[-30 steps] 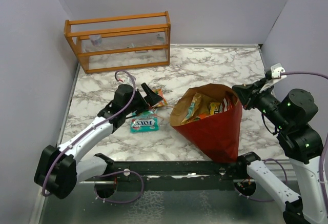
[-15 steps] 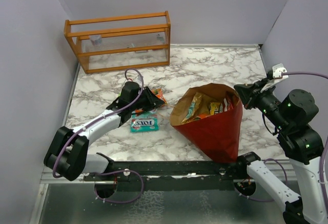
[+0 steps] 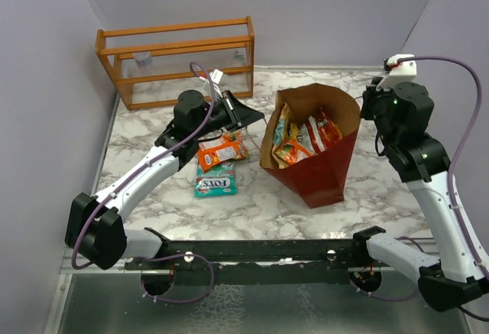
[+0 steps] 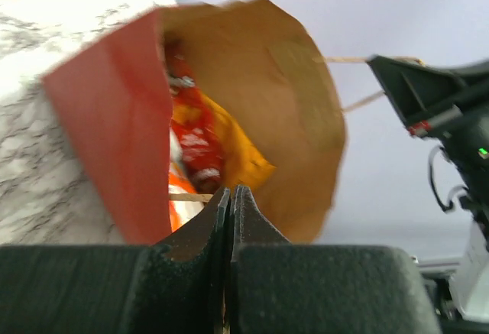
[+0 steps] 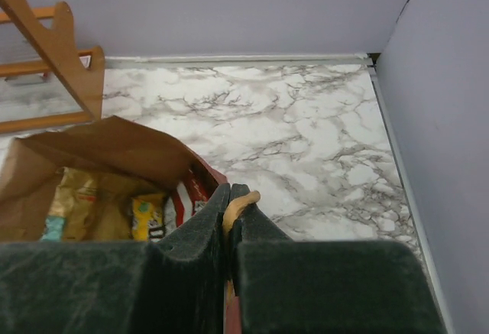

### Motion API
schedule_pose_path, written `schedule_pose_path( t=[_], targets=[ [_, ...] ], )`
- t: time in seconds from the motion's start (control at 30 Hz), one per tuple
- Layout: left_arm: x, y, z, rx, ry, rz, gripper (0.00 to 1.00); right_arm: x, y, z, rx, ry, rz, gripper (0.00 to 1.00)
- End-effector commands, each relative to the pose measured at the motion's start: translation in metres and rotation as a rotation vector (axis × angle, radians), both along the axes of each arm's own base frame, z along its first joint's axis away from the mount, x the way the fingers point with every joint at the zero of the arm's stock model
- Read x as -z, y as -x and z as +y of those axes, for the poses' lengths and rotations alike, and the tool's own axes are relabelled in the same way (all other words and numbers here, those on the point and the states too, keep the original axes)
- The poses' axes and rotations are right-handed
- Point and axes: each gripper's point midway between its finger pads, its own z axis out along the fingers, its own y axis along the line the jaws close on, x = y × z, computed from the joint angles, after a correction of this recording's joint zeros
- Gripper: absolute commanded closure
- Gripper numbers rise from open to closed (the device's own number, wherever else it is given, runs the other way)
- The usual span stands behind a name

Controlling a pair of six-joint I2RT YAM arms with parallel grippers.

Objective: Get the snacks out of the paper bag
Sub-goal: Adjust the paper bag at the center of the board.

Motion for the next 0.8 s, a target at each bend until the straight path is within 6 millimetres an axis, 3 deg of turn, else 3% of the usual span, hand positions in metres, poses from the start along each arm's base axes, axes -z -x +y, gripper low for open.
schedule_pose_path(
  t=[0.0, 0.2, 0.4, 0.57, 0.77],
  targets=[
    [-0.043, 0.019, -0.021, 0.087, 0.098, -0.088, 1.0, -0.082, -0.013, 0.004, -0.029, 0.022, -0.281, 0.98],
    [-0.017, 0.055, -0.034, 0.111, 0.139, -0.032, 1.0, -0.069, -0.03, 0.048, -0.266, 0.085, -0.265, 0.98],
    [0.012, 0.087, -0.033, 0.101, 0.077, 0.001, 1.0, -0.052, -0.043, 0.076, -0.378, 0.024, -0.159, 0.98],
    [0.034, 0.11, -0.024, 0.106, 0.033, 0.031, 1.0, -0.027, -0.028, 0.113, -0.575, -0.078, -0.064, 0.98],
    [0.064, 0.124, -0.007, 0.07, -0.084, 0.064, 0.96, -0.01, -0.014, 0.118, -0.609, -0.132, -0.005, 0.98]
  ],
)
